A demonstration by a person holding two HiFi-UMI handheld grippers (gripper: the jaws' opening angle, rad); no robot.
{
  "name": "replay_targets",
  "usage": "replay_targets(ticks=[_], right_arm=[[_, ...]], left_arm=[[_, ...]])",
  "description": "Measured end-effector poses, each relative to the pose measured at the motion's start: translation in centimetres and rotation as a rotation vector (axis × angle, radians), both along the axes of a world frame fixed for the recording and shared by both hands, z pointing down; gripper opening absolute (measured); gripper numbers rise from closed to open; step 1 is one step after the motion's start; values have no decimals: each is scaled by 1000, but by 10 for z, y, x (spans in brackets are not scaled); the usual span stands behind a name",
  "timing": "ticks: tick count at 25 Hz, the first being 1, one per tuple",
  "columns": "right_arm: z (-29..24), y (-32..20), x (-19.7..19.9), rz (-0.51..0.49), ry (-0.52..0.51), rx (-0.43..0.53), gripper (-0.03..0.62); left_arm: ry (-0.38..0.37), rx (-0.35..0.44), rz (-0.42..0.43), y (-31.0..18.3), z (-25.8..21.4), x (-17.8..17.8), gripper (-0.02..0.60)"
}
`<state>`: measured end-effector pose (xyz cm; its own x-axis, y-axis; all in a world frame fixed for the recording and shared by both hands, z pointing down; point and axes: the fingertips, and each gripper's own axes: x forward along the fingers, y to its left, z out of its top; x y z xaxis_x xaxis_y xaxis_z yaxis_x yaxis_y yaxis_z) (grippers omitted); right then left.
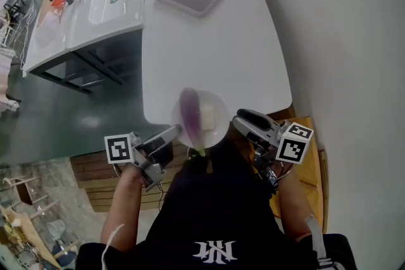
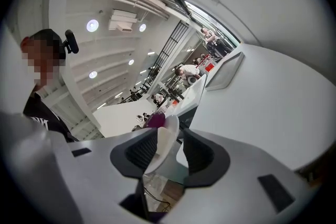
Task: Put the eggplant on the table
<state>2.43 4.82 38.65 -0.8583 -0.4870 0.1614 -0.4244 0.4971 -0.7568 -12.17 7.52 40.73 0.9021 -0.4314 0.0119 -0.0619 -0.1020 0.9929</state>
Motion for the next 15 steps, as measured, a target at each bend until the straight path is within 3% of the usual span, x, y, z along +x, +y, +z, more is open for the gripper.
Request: replay_targets(ticks=[6,15], right_arm=[[9,-58,20,-60,-64,-44,149],[7,-91,26,-98,-85,-108,150]], left_arm=[[2,8,-60,-56,-9,27,18],[-6,0,-73,-83,-16,51,18]])
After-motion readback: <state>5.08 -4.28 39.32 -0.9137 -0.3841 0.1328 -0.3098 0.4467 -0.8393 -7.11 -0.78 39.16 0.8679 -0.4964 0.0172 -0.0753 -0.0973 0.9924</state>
